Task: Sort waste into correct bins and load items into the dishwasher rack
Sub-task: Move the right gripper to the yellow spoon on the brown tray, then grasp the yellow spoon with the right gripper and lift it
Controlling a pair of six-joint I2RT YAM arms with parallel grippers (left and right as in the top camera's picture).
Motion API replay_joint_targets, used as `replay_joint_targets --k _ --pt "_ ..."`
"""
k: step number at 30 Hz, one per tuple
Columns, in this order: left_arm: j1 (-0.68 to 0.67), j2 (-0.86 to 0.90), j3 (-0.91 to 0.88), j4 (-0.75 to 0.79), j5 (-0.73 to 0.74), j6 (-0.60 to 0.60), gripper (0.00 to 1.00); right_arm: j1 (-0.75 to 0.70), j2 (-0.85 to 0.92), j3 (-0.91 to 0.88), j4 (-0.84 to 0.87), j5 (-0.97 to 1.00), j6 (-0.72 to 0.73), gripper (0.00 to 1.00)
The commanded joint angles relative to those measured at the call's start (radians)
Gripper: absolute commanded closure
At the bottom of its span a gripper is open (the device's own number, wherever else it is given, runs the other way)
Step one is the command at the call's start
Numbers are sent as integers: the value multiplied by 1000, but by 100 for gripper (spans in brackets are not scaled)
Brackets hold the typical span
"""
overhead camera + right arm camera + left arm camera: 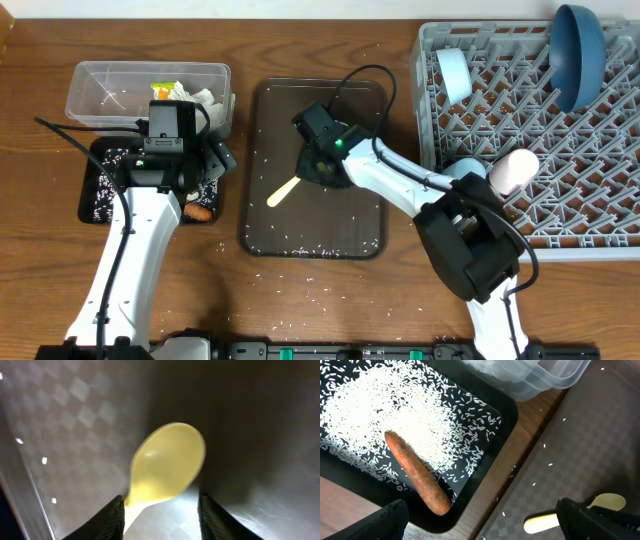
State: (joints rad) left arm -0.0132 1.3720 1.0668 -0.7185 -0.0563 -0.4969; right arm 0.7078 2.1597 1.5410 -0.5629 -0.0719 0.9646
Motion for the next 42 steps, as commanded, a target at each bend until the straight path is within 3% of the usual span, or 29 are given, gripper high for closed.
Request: replay_joint_targets --k 1,16,22,26,34,38,42 --pt "3 -3 17 -3 -16 6 4 40 35 -19 3 72 24 49" --pt "3 -3 17 -3 -16 6 4 88 107 -19 5 146 52 53" --pt "3 -3 17 -3 -16 6 4 69 127 -16 -40 71 45 76" --pt "3 -3 17 -3 -16 6 3 47 127 -5 -61 17 19 84" --pt "3 -3 17 -3 -16 6 4 -24 123 35 -108 -155 -203 96" --pt "3 -3 17 -3 -16 6 4 -69 123 51 -133 -304 -384 93" --pt "3 -3 17 -3 -16 6 4 -119 122 65 -150 -416 -462 93"
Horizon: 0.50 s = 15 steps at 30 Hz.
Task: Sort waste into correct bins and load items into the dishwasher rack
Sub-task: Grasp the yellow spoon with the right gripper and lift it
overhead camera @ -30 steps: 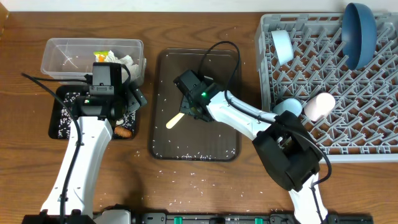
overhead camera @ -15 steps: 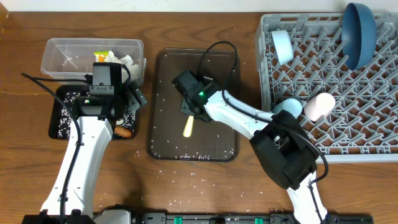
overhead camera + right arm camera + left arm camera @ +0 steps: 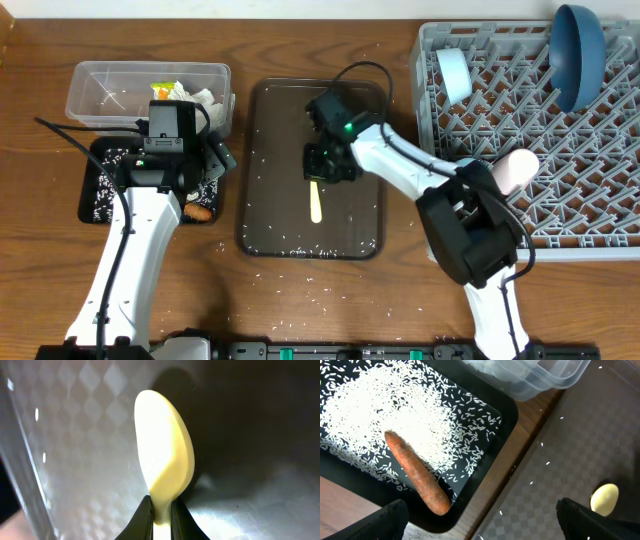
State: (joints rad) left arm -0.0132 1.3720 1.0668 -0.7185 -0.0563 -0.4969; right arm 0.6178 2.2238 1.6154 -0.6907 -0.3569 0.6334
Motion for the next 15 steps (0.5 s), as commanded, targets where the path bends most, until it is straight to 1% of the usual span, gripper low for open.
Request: replay_joint_targets --k 1,4,8,13,15 --pt "3 -3 17 -3 -16 6 4 -42 58 -2 -29 -162 -152 93" --pt "3 -3 17 -3 -16 6 4 -82 57 43 -72 -250 -232 94" --pt "3 -3 17 -3 -16 6 4 -133 47 145 -187 -354 -391 96" --pt "3 -3 17 -3 -16 6 4 -176 -4 237 -313 -368 -528 99" --pt "3 -3 17 -3 -16 6 4 -188 -29 253 -338 -366 -555 99"
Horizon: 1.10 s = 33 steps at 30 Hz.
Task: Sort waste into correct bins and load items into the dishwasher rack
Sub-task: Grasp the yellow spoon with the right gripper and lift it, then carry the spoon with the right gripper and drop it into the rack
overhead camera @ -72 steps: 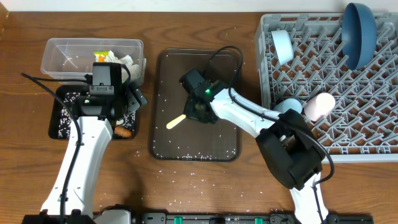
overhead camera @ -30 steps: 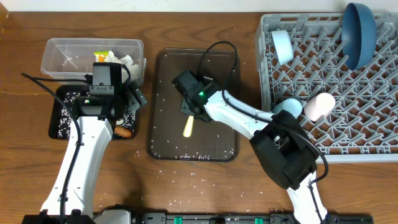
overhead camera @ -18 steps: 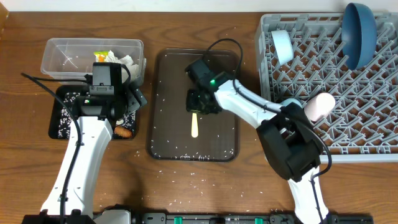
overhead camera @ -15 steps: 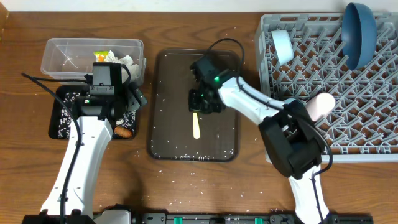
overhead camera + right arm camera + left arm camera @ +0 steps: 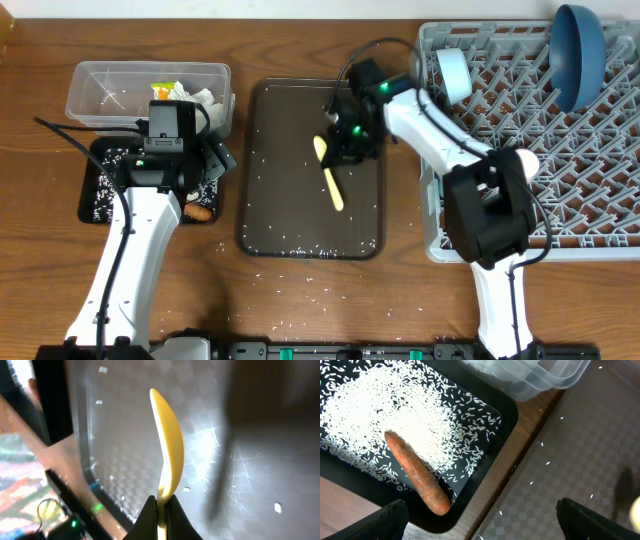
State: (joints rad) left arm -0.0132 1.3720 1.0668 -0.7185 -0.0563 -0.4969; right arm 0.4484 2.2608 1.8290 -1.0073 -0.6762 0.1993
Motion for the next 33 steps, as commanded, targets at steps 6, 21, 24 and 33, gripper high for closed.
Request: replay_joint_targets --k 6,21,24,33 --pt "3 -3 17 -3 -16 6 4 -60 -145 43 -29 -46 -138 99" --pt "3 -3 17 -3 -16 6 3 -441 -454 43 -139 356 -252 99" --pt "3 -3 17 -3 -16 6 3 -496 -441 34 -103 450 -269 99" --pt "3 -3 17 -3 -16 6 3 -520 -324 22 89 627 -284 99"
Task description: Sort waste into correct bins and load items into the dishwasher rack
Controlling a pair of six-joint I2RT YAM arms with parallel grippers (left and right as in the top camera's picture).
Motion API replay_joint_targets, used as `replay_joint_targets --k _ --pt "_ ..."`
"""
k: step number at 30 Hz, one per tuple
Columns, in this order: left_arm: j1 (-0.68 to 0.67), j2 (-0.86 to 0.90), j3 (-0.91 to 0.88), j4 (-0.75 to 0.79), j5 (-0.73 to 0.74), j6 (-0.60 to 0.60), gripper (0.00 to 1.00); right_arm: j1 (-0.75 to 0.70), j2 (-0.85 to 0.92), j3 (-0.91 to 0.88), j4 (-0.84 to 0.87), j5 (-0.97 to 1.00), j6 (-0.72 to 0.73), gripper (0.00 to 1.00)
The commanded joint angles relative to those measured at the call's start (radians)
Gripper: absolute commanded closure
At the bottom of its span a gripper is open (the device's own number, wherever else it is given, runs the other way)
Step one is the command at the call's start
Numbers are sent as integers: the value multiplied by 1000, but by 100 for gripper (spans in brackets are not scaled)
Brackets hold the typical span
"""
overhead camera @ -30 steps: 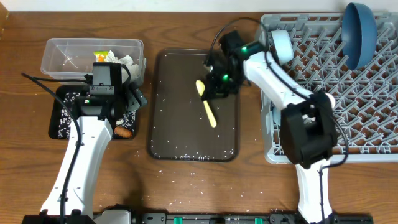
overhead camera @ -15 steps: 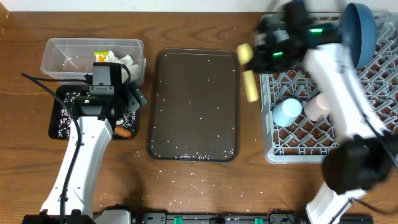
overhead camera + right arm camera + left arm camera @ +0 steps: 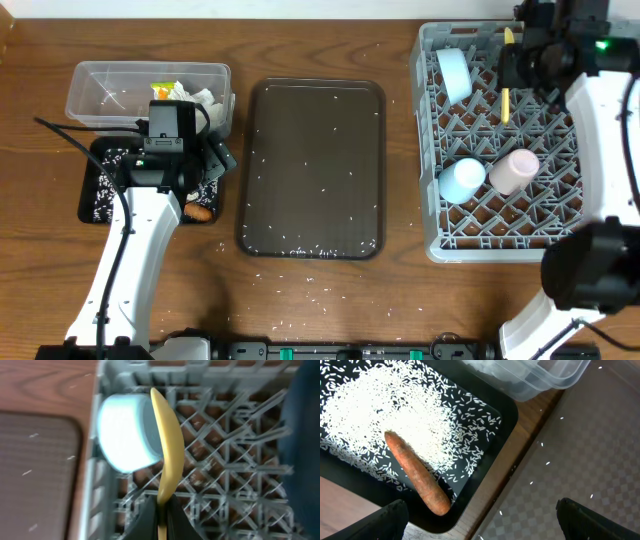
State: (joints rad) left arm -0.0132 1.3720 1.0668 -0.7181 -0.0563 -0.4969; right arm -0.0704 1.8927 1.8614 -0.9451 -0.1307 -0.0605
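My right gripper is shut on the handle of a yellow spoon, holding it above the back left part of the grey dishwasher rack. The spoon hangs just right of a light blue cup lying in the rack. My left gripper is open over the edge of a black tray. That tray holds rice and a carrot. Nothing is between the left fingers.
A clear bin with scraps stands behind the black tray. The brown serving tray in the middle carries only rice grains. A second blue cup and a pink cup lie in the rack's front. A dark blue bowl is at the right.
My right gripper has moved with the spoon from the serving tray's right side to above the back of the rack. The left arm has not moved.
The spoon lay on the brown tray with my right gripper open around its bowl. Then the gripper was shut on the handle, with the spoon still over the tray. It held the spoon near the tray's right edge, and now over the rack.
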Motion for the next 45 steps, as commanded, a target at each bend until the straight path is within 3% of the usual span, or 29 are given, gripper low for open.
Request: replay_joint_targets --k 1,7,12,22,27,28,29,42,45 --pt "3 -3 17 -3 -16 6 3 -3 60 -11 39 82 -31 99" --pt "3 -3 17 -3 -16 6 3 -12 142 -11 57 112 -49 98" --pt "3 -3 17 -3 -16 6 3 -11 160 -10 69 113 -23 76" --pt "3 -3 17 -3 -16 6 3 -8 35 2 18 66 23 65" --pt "3 -3 17 -3 -16 6 3 16 -148 4 -73 -28 78 43" --pt "3 -3 17 -3 -16 6 3 21 -192 4 -100 -37 101 27" --pt "3 -3 17 -4 -16 6 3 25 -224 4 -122 -35 121 1" --pt "3 -3 17 -3 -16 6 3 29 -563 3 -329 -35 161 1" --pt "3 -3 17 -3 -16 6 3 29 -604 3 -378 16 109 1"
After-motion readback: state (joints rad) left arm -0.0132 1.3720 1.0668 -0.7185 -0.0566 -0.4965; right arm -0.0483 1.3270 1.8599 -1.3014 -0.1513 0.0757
